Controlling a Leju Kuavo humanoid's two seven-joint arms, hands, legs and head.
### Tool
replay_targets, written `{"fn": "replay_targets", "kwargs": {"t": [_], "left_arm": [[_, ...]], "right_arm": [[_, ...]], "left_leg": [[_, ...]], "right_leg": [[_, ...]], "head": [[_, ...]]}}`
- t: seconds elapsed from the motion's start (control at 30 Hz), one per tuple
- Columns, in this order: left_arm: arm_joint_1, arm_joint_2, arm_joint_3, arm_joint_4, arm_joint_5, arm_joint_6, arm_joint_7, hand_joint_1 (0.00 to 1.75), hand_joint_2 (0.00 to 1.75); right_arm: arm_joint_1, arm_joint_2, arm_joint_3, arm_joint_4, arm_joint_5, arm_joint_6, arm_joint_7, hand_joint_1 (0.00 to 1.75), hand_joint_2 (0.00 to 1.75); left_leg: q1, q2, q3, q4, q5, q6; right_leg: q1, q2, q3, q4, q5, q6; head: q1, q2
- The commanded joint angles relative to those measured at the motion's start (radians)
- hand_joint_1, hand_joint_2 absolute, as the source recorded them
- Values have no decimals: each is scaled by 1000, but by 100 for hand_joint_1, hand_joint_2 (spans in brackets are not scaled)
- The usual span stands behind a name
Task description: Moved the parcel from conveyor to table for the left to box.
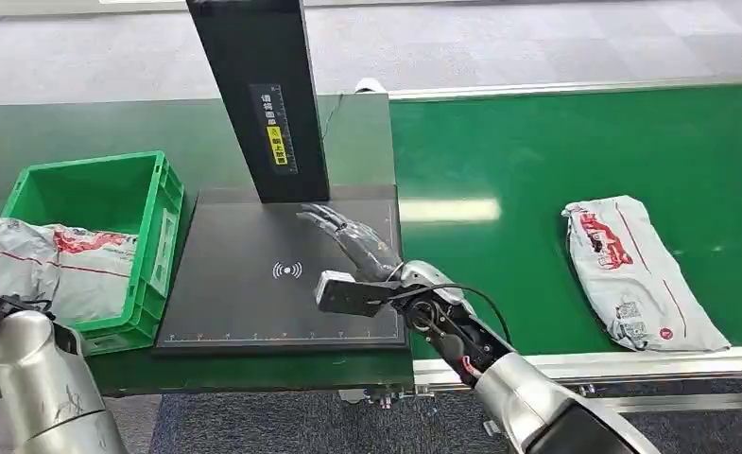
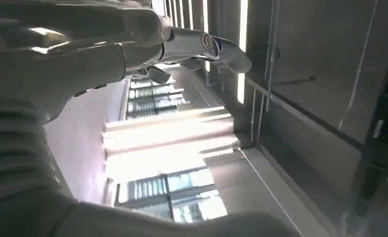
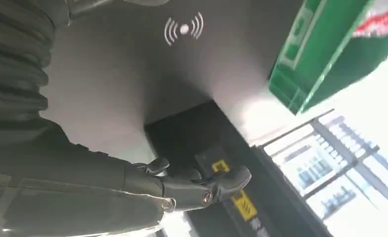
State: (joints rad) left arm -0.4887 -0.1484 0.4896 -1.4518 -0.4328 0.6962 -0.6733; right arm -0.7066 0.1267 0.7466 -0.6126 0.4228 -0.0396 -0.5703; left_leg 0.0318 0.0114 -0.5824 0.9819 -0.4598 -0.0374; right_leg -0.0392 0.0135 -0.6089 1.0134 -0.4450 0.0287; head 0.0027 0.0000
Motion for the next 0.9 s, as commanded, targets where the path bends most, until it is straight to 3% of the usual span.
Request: {"fn": "replay_targets", "kwargs": {"t": [0.03,0.07,0.1,0.2,0.37,0.43,0.5,0.67,0.7,0.73,0.9], "left_arm": [[87,128,-546,231,287,-156,52,0,0],[87,125,-555,245,294,-145,45,0,0],[90,150,-623,284,407,-381,165,0,175],[91,158,-679,380,502,-576,187,0,175],[87,158,-733,494,538,-718,186,0,175],[78,169,-780,550,587,-897,220,0,175],[72,168,-793,590,617,-977,225,0,175],[78,152,-828,619,567,-943,204,0,175],[86,148,-822,604,566,-935,205,0,175],[89,144,-819,597,564,-931,206,0,175],[91,144,-797,577,572,-921,213,0,175]], "right_arm": [[1,-46,-98,-33,-81,-30,-7,0,175],[1,-49,-99,-36,-83,-26,-7,0,175],[5,-48,-126,-39,-112,-25,-13,0,175],[6,-43,-153,-37,-163,15,-27,0,175],[24,-27,-184,-46,-247,82,-13,0,175],[20,2,-255,-11,-416,243,45,0,175],[8,19,-282,24,-497,308,88,0,175],[6,30,-304,50,-595,338,136,0,175],[10,34,-313,44,-619,327,135,0,0],[8,31,-315,43,-638,344,144,0,175],[-2,28,-300,41,-658,343,168,0,175]], "left_leg": [[-1,-9,2,-2,1,3],[-1,-9,1,-1,2,2],[-1,-7,2,-1,1,2],[-1,-4,3,-2,1,2],[-1,-3,5,-3,0,3],[-1,-3,6,-3,-1,3],[-1,-2,3,-1,0,2],[0,-2,3,-2,0,3],[0,-1,2,-1,0,2],[0,-1,1,-1,0,1],[0,-1,2,-1,-1,2]], "right_leg": [[0,-10,5,-2,-2,-3],[0,-9,4,-2,-1,-2],[0,-7,4,-1,-1,-2],[-1,-4,4,-2,-1,-2],[0,-4,6,-3,-1,-3],[0,-4,7,-3,-1,-4],[0,-3,3,-1,-1,-2],[1,-3,5,-2,0,-3],[0,-2,3,-1,0,-2],[0,-2,2,-1,0,-2],[0,-2,3,-1,-1,-2]], "head": [[0,0],[0,0],[0,0],[0,0],[0,0],[0,0],[0,0],[0,0],[0,0],[0,0],[0,0]]}}
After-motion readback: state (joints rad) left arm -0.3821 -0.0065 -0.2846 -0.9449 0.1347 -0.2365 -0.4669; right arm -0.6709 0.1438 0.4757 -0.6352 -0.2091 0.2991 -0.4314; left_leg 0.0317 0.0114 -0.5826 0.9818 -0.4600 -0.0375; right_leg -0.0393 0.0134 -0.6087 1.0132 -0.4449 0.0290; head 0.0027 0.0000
